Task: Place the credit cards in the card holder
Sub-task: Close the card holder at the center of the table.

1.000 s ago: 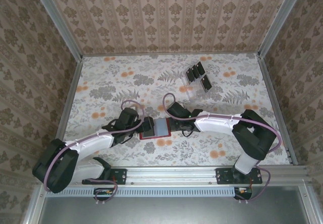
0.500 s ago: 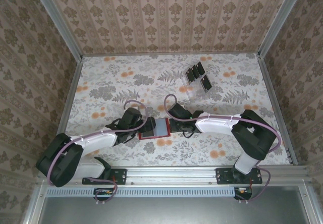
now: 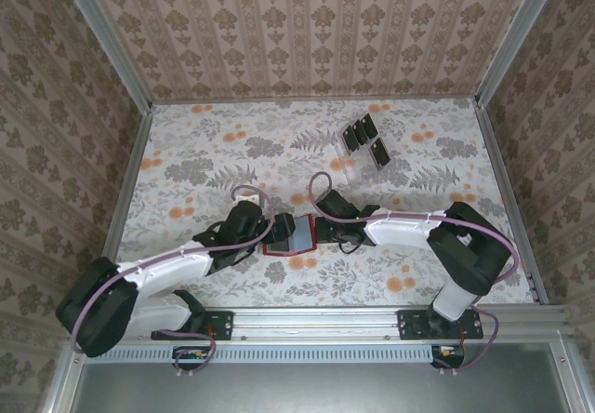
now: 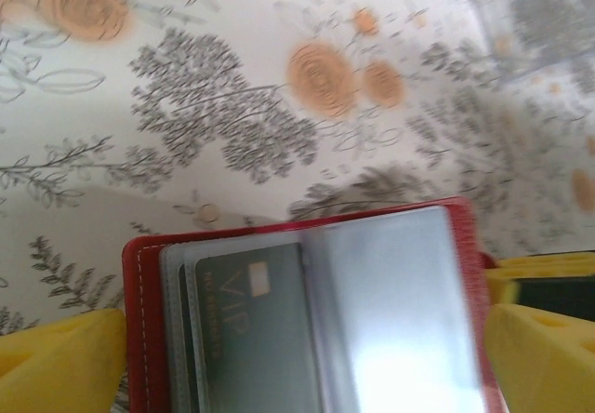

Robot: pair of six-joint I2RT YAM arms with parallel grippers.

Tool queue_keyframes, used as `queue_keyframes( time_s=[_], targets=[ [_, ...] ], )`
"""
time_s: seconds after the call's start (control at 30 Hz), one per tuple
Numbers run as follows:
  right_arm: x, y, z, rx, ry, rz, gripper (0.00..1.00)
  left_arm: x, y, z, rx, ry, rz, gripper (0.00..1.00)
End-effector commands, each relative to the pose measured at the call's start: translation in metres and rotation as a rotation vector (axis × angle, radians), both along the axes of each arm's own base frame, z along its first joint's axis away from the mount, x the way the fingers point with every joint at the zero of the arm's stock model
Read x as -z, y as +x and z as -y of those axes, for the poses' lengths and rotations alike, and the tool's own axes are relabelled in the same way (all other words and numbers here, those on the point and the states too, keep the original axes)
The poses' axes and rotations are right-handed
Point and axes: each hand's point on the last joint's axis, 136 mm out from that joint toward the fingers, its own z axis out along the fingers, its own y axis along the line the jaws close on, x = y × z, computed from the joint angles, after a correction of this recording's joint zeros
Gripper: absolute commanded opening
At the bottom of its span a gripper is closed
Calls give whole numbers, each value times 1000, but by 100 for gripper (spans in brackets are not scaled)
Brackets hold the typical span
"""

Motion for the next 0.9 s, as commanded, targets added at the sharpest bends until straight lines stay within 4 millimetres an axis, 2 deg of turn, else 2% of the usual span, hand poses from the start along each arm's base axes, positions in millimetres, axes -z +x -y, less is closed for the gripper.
queue_keyframes(
  time_s=[0.0,0.17,0.33,0.4,0.47,0.53,0.6,0.73,0.87],
  targets=[
    [-5,0,-5,7,66,-9,0,-24,4,4,-41,-57,60,100],
    [-4,2,-4,20,111,-17,0,-38,3,25,-11,-128,101,100],
    [-10,7,1,50,155,-11,0,-37,3,54,36,-144,102,100],
    [-16,8,5,64,170,-3,11,-34,3,65,53,-148,97,100],
    [-25,9,12,83,183,13,28,-33,4,75,65,-158,97,100],
    [-35,10,22,106,189,31,40,-31,3,83,75,-168,97,100],
    [-45,10,36,134,186,53,47,-29,3,90,83,-173,96,100],
    [-64,7,71,196,160,96,52,-25,3,101,97,-177,91,100],
    [-68,0,107,267,127,106,56,-24,2,109,101,-192,94,100]
  ],
)
